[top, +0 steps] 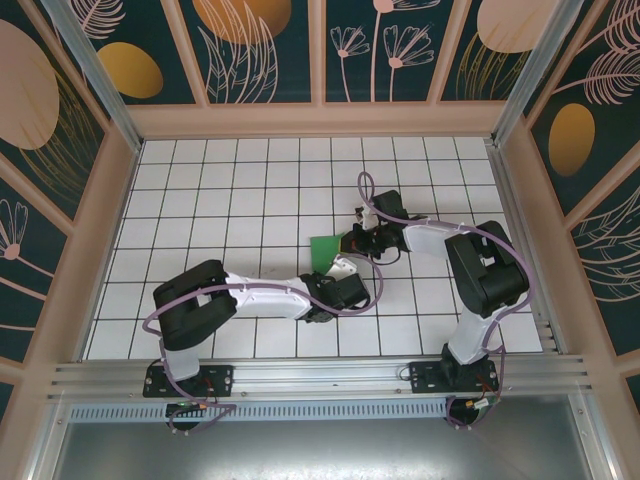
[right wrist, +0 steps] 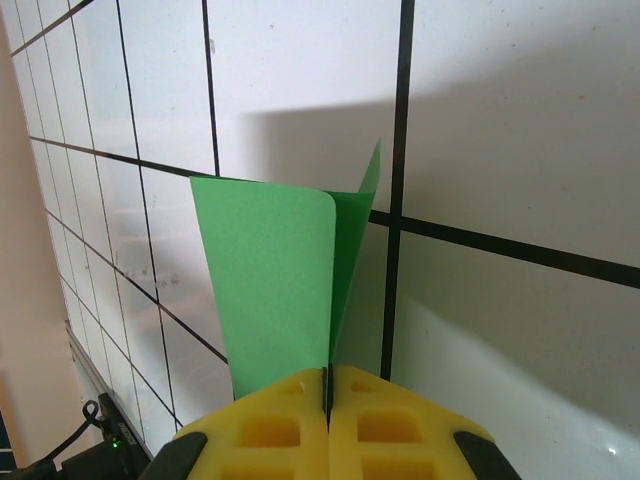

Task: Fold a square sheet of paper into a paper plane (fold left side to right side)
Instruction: Fold the wing for the fifth time at the center of the table.

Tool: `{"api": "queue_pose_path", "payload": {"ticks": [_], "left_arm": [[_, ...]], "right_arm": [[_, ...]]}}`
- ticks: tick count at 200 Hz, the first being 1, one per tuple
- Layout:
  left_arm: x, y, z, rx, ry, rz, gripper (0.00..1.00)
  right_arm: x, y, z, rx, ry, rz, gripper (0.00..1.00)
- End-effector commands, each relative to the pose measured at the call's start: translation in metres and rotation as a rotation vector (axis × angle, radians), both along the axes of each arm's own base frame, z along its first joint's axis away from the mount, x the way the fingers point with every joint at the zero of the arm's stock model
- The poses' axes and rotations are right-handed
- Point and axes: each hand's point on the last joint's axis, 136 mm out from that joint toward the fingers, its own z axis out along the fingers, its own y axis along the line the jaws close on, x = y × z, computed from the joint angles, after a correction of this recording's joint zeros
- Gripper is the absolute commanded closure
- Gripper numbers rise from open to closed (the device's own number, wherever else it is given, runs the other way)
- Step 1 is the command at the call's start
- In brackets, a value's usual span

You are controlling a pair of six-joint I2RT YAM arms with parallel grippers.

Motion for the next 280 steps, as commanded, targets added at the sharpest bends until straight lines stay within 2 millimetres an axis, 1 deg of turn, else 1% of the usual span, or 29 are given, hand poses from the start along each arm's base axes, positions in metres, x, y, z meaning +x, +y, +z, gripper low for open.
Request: {"api": "queue_pose_path", "payload": {"ticks": [1, 38, 71, 97, 105, 128, 146, 153, 171, 183, 200, 213, 233, 245, 266, 280], "left_arm": [[0.005, 0.004, -0.001, 0.044, -0.022, 0.029, 0.56], [0.004, 0.002, -0.003, 0.031, -0.014, 0.026, 0.73], [0.002, 0.001, -0.005, 0.017, -0.003, 0.028, 0.82], [0.002, -0.004, -0.002, -0.017, 0.003, 0.024, 0.85], [0.002, -0.007, -0.001, -0.030, 0.008, 0.018, 0.86], [0.001, -0.014, -0.002, -0.064, 0.033, 0.010, 0.90], [0.002, -0.019, -0.005, -0.102, 0.063, 0.007, 0.92], [0.003, -0.021, -0.005, -0.117, 0.069, 0.010, 0.93], [0.006, -0.023, -0.003, -0.157, 0.084, 0.016, 0.94], [0.008, -0.026, -0.002, -0.181, 0.093, 0.015, 0.94], [0.008, -0.031, -0.004, -0.198, 0.104, 0.009, 0.94], [0.008, -0.034, -0.006, -0.203, 0.112, 0.003, 0.94], [0.008, -0.036, -0.010, -0.212, 0.125, 0.004, 0.94], [0.009, -0.038, -0.010, -0.229, 0.134, 0.004, 0.94], [0.010, -0.040, -0.010, -0.280, 0.159, 0.012, 0.94], [0.013, -0.041, -0.009, -0.311, 0.174, 0.021, 0.94]], "right_arm": [[0.002, 0.004, 0.001, -0.009, 0.006, 0.005, 1.00], [0.001, 0.003, -0.002, -0.019, 0.008, 0.006, 1.00], [0.001, 0.002, -0.001, -0.026, 0.004, 0.013, 1.00], [0.006, -0.002, 0.007, -0.031, -0.036, 0.006, 0.94], [0.010, -0.005, 0.014, -0.030, -0.064, -0.006, 0.86], [0.023, -0.022, 0.039, -0.036, -0.157, -0.068, 0.70], [0.029, -0.044, 0.057, -0.055, -0.225, -0.137, 0.60], [0.031, -0.055, 0.061, -0.066, -0.243, -0.169, 0.56], [0.029, -0.080, 0.070, -0.087, -0.277, -0.236, 0.52], [0.025, -0.093, 0.071, -0.097, -0.285, -0.262, 0.49], [0.017, -0.100, 0.068, -0.091, -0.273, -0.267, 0.46], [0.010, -0.099, 0.063, -0.060, -0.248, -0.258, 0.44], [0.002, -0.090, 0.055, 0.001, -0.201, -0.241, 0.43], [0.000, -0.090, 0.050, 0.012, -0.187, -0.251, 0.43], [0.001, -0.094, 0.039, -0.020, -0.169, -0.275, 0.42], [0.001, -0.095, 0.037, -0.020, -0.176, -0.282, 0.42]]}}
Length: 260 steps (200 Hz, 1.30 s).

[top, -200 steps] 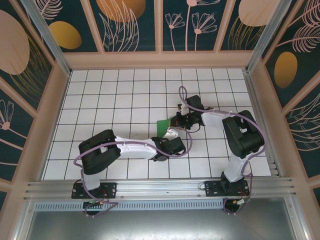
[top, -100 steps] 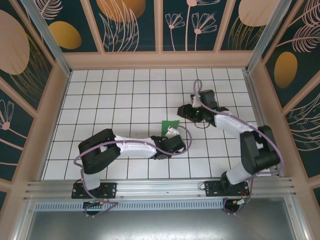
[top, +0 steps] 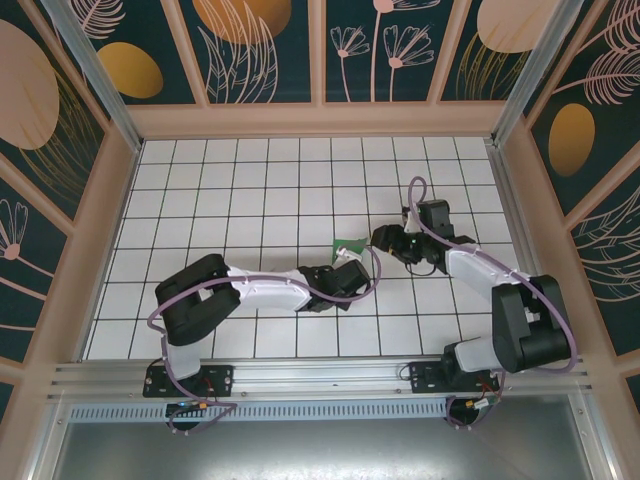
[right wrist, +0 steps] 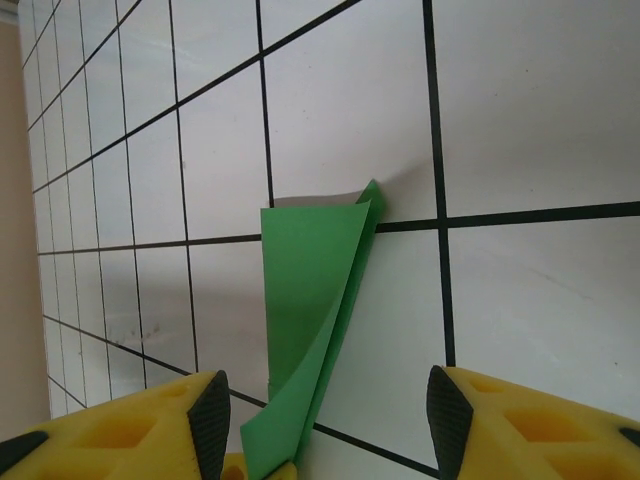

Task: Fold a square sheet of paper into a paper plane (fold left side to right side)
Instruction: Fold the wing for the fifth time at the center of the table.

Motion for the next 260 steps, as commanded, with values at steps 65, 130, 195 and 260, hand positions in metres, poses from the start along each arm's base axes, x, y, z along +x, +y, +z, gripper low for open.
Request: {"api": "queue_pose_path", "payload": {"ticks": [65, 130, 195, 260], "left_arm": [[0.008, -0.005, -0.011, -0.096, 0.076, 0.023, 0.93], [0.013, -0.005, -0.012, -0.200, 0.135, 0.009, 0.93], [0.029, -0.001, -0.005, -0.343, 0.193, 0.009, 0.93], [0.045, 0.003, 0.021, -0.615, 0.276, 0.042, 0.94]], "right_arm": [[-0.005, 0.009, -0.013, 0.049, -0.008, 0.009, 0.42], [-0.009, 0.017, -0.021, 0.057, -0.040, 0.008, 0.50], [-0.014, 0.024, -0.024, 0.085, -0.061, 0.037, 0.51], [-0.007, 0.034, -0.018, 0.151, -0.143, 0.059, 0.51]]}}
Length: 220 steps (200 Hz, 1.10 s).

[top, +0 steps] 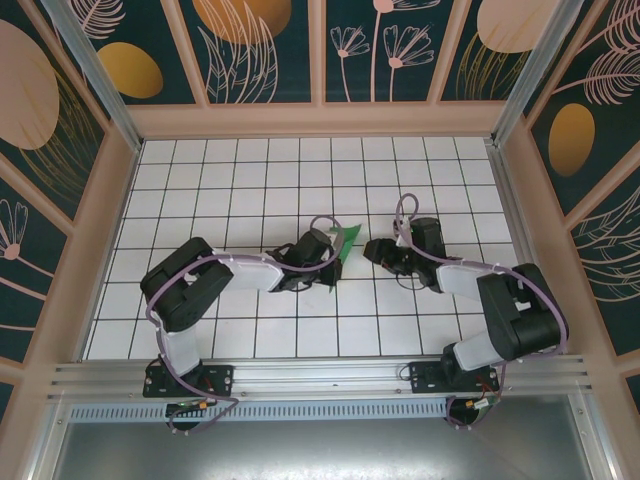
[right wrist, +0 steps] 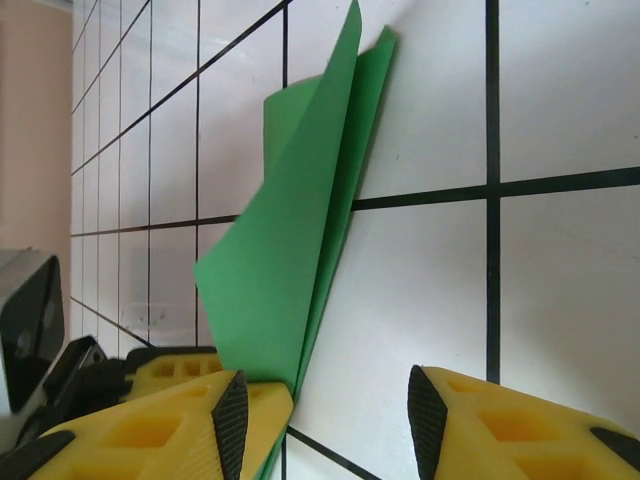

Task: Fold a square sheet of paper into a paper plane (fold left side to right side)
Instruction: Fold the wing for the fifth time at the center of the table.

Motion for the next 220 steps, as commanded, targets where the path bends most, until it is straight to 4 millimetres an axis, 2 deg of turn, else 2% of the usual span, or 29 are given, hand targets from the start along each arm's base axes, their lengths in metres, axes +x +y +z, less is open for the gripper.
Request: {"api": "queue_pose_path", "payload": {"ticks": [1, 55, 110, 161, 220], "left_arm": [[0.003, -0.006, 0.024, -0.168, 0.038, 0.009, 0.94], [0.004, -0.003, 0.031, -0.372, 0.140, 0.039, 0.94], [0.003, -0.005, 0.025, -0.414, 0.203, 0.051, 0.96], [0.001, -0.009, 0.011, -0.425, 0.273, 0.063, 0.97], [0.001, -0.012, 0.008, -0.434, 0.296, 0.057, 0.96]], "right_arm": [[0.006, 0.010, 0.010, 0.047, -0.070, 0.022, 0.51], [0.008, 0.021, 0.003, 0.054, -0.072, 0.065, 0.51], [0.012, 0.029, -0.004, 0.052, -0.071, 0.083, 0.51], [0.014, 0.029, -0.007, 0.047, -0.074, 0.071, 0.51], [0.018, 0.029, -0.012, 0.042, -0.044, 0.041, 0.51]]}}
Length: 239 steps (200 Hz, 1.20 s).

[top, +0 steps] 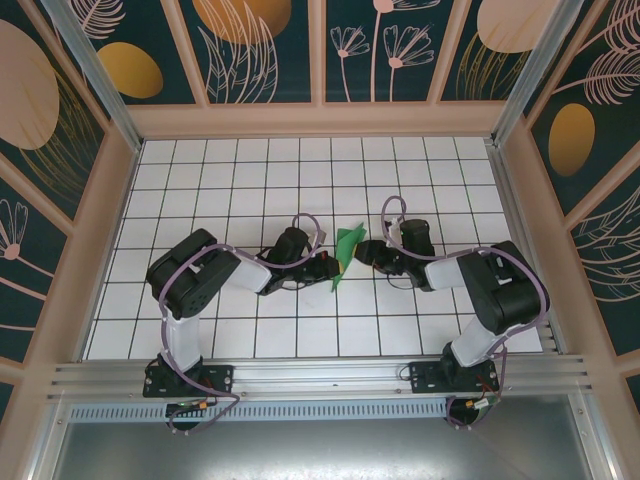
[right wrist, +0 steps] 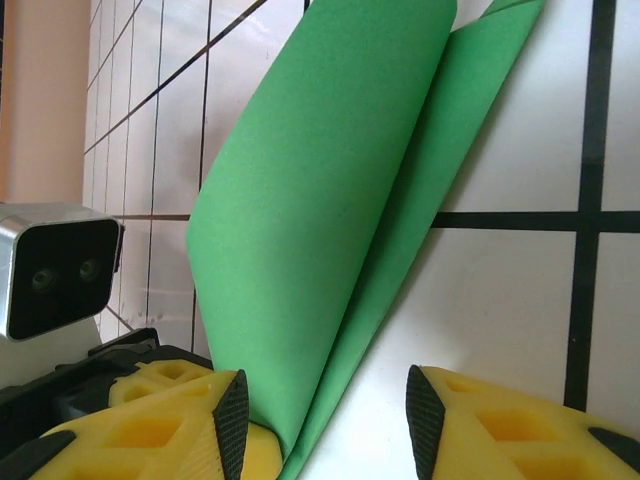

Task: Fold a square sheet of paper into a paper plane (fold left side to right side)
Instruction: Fold the wing for the fifth time at the center of the table.

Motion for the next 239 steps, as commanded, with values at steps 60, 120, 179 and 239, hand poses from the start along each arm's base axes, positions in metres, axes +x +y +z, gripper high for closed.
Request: {"api": "queue_pose_path", "payload": {"ticks": [60, 120, 179, 239], "left_arm": [[0.004, -0.009, 0.001, -0.055, 0.020, -0.014, 0.96], [0.003, -0.009, 0.002, -0.073, 0.026, -0.010, 0.95], [0.004, -0.011, 0.007, -0.099, 0.023, -0.001, 0.89], [0.009, -0.002, 0.015, -0.070, -0.010, 0.019, 0.70]], "right_arm": [[0.018, 0.013, 0.003, 0.005, -0.007, -0.031, 0.51], [0.026, 0.019, -0.010, -0.039, 0.049, -0.059, 0.53], [0.018, 0.014, -0.037, -0.123, 0.154, -0.079, 0.54], [0.015, 0.014, -0.049, -0.153, 0.187, -0.064, 0.55]]}}
